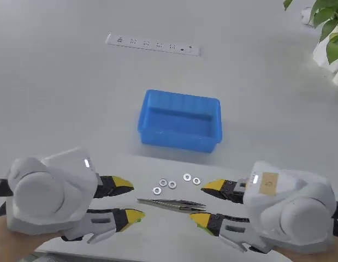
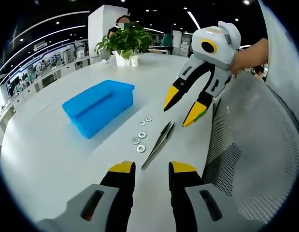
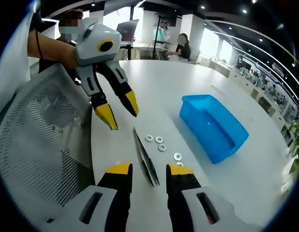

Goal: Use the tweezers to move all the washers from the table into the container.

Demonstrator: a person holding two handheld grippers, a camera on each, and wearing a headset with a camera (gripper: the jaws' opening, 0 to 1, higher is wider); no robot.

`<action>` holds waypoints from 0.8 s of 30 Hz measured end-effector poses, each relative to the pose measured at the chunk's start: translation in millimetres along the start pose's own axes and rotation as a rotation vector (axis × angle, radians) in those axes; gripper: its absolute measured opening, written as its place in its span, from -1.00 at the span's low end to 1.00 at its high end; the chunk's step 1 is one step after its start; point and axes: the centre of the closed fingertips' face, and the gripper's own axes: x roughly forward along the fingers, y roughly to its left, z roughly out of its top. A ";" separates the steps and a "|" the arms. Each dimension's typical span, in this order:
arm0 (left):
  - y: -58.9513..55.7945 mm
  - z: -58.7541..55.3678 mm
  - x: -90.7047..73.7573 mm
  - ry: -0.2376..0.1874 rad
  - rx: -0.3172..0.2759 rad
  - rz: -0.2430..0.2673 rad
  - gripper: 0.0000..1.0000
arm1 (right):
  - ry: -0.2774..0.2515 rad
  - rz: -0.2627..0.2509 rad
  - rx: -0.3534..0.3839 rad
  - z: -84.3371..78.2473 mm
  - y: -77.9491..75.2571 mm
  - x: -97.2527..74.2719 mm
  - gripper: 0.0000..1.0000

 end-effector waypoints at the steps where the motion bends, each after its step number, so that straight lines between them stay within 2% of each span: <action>1: -0.1 -0.2 1.6 0.001 0.002 -0.002 -0.37 | 0.003 0.007 -0.001 -0.8 0.5 1.8 -0.44; 6: 3.1 -2.2 8.9 0.013 0.009 -0.025 -0.38 | 0.026 0.032 -0.013 -6.4 0.0 9.3 -0.48; 11: 8.2 -5.9 18.2 0.050 0.044 -0.052 -0.40 | 0.039 0.065 -0.022 -8.9 0.4 16.2 -0.55; 14: 3.7 -5.0 23.4 0.065 0.075 -0.089 -0.42 | 0.049 0.087 -0.028 -9.9 0.8 20.6 -0.56; 17: 1.4 -5.5 27.2 0.086 0.104 -0.103 -0.43 | 0.055 0.107 -0.040 -7.5 1.9 25.5 -0.60; 21: -1.0 -2.5 32.3 0.091 0.116 -0.112 -0.46 | 0.072 0.142 -0.076 -5.6 3.9 31.0 -0.66; 23: -2.7 -2.8 34.2 0.099 0.123 -0.122 -0.47 | 0.092 0.180 -0.089 -7.0 7.1 33.0 -0.70; 24: -3.7 0.1 36.2 0.084 0.138 -0.130 -0.47 | 0.095 0.182 -0.092 -7.0 7.0 33.4 -0.71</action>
